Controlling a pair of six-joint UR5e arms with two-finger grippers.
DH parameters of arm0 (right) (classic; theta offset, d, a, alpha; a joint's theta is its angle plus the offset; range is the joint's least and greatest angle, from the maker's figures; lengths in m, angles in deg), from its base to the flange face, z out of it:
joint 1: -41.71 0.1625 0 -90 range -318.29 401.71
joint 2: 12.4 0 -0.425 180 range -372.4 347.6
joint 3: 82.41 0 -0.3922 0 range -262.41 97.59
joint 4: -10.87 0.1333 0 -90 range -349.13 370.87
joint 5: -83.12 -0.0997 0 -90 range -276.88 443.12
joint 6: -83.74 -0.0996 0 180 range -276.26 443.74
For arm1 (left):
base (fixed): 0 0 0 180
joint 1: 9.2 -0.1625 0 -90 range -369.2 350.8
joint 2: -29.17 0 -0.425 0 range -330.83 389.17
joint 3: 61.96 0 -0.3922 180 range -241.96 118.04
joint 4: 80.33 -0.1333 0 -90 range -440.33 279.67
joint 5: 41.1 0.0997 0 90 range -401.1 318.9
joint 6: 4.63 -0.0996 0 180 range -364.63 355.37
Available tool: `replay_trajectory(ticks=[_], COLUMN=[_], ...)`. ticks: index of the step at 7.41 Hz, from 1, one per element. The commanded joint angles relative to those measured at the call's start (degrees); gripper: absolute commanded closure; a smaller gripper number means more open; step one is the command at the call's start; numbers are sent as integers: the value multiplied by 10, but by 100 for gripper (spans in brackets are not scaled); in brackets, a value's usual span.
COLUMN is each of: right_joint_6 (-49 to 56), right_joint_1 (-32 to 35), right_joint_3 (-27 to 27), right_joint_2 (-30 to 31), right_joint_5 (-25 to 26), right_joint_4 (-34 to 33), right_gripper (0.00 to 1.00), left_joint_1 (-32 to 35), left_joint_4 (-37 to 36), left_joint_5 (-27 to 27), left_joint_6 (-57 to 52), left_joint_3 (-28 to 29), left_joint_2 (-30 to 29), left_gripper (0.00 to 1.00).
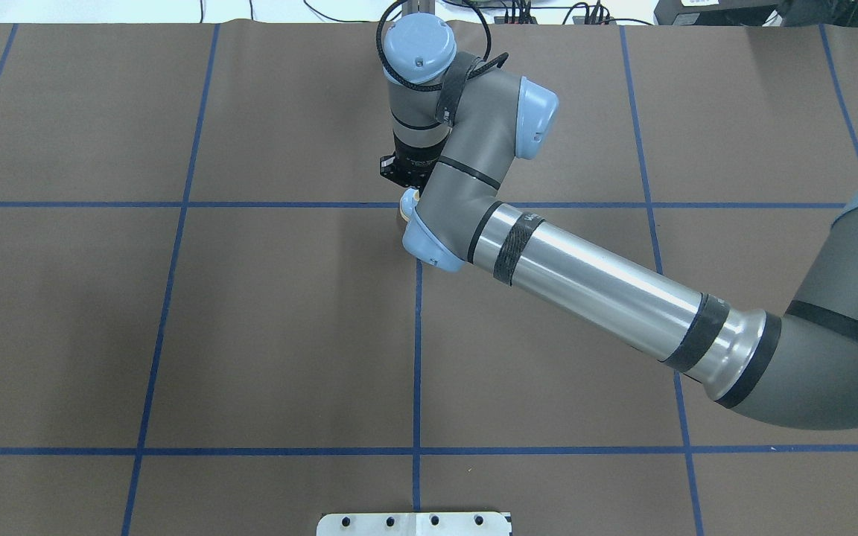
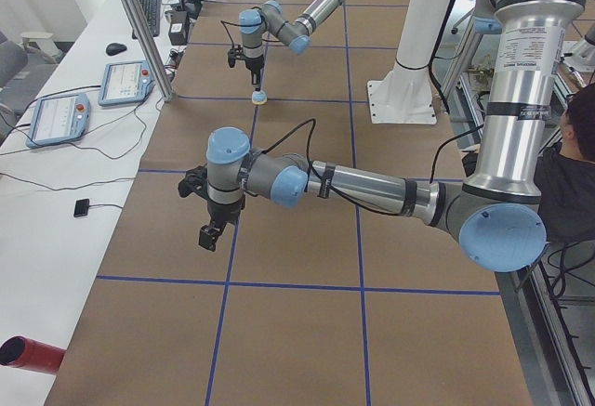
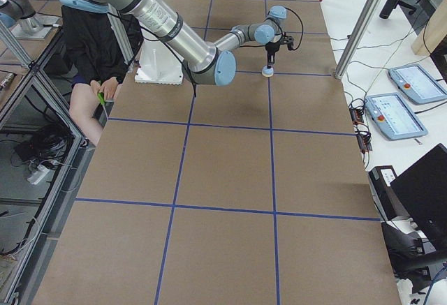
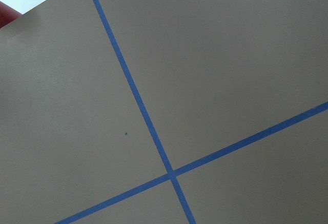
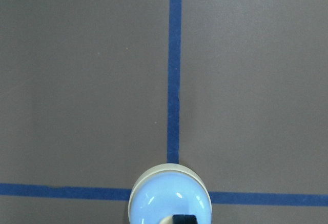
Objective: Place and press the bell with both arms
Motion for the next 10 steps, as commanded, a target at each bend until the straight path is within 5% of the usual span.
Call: replay_trajectory(ticks=[1, 5, 6, 7, 10], right_joint_6=[0, -4, -4, -3, 118], right_joint_1=[-4, 16, 28, 42, 132], right_joint_3=[-1, 24, 56, 132, 379], right_joint_2=[1, -13, -7, 17, 215], right_joint_5=[5, -3, -18, -29, -85], right_joint_4=[1, -4, -30, -83, -171], right_gripper=[100, 100, 44, 1, 1], left_joint_1=[0, 0, 1, 2, 22], left_joint_4=[0, 0, 0, 0, -2], left_joint_5=[0, 0, -1, -2, -17], left_joint_6=[0, 0, 0, -1, -37], left_joint_3=[-1, 0, -1, -1, -11], left_joint_2=[1, 1, 2, 2, 41], left_gripper=[0, 0, 0, 0, 0])
